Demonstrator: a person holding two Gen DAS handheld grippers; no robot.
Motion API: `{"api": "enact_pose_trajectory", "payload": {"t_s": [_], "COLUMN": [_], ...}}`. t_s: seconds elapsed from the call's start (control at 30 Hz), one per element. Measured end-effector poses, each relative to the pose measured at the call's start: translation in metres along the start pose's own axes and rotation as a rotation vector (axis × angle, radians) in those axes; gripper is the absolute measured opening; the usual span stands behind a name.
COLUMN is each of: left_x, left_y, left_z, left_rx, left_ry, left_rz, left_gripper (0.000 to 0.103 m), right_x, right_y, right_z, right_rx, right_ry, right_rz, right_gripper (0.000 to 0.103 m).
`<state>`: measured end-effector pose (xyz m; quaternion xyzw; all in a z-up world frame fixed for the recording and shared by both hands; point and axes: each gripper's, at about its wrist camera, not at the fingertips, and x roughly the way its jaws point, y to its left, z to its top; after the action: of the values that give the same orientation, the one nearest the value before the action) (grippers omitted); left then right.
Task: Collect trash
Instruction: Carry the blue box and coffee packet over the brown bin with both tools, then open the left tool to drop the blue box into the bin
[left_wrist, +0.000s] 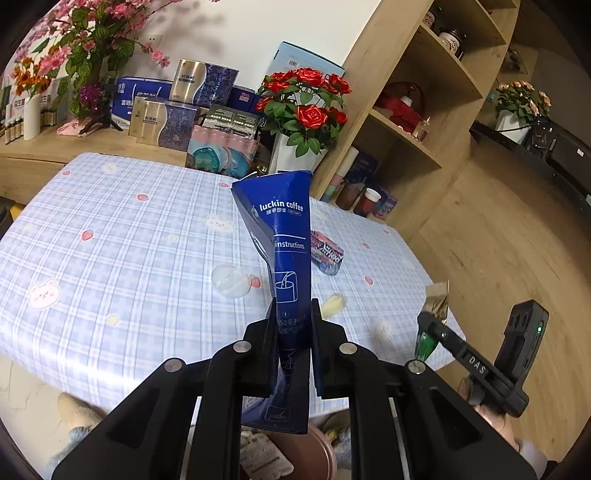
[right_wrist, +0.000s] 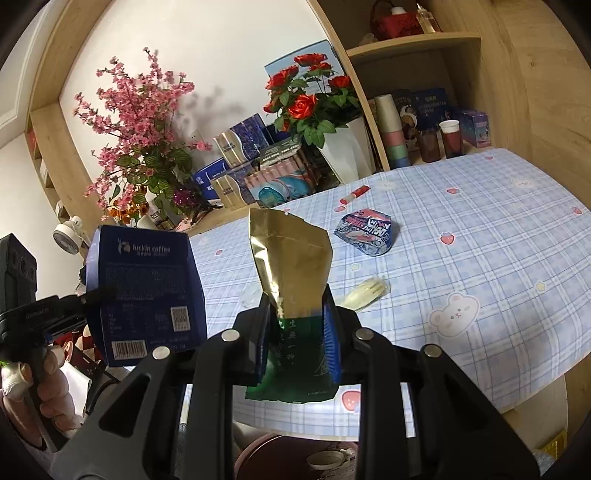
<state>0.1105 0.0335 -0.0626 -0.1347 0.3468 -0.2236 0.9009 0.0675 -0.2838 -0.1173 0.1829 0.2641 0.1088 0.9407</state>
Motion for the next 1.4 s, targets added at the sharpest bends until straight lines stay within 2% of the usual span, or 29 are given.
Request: {"api": "enact_pose_trajectory", "payload": {"t_s": [0.47, 0.6, 0.77, 1.2, 1.4], "left_x": [-0.03, -0.029, -0.022, 0.054, 0.089], "left_y": [-0.017, -0.026, -0.026, -0.015, -0.023], "left_z": [-0.038, -0.053, -0.08, -0.168, -0.201], "left_rx": [0.083, 0.122, 0.102, 0.111, 0.17], "left_ry": [0.047, 0.096, 0.159, 0.46, 0.584], "left_rz": [0.006, -0.008, -0.036, -0.051, -0.052], "left_gripper": [0.014, 0.014, 0.014, 0.014, 0.014], "right_x": [-0.028, -0.037, -0.049, -0.044, -0.039], "right_y": [0.017, 0.021, 0.024, 0.006, -0.001], "right_z": [-0.008, -0.009, -0.011, -0.023, -0.028], "right_rx": [-0.035, -0.042, -0.054, -0.029, -0.021], "right_ry": [-0.035, -0.044, -0.059, -0.034, -0.014], "right_rz": [-0.004, -0.004, -0.005, -0.021, -0.026], "right_gripper": [0.027, 0.027, 0.027, 0.027, 0.027]}}
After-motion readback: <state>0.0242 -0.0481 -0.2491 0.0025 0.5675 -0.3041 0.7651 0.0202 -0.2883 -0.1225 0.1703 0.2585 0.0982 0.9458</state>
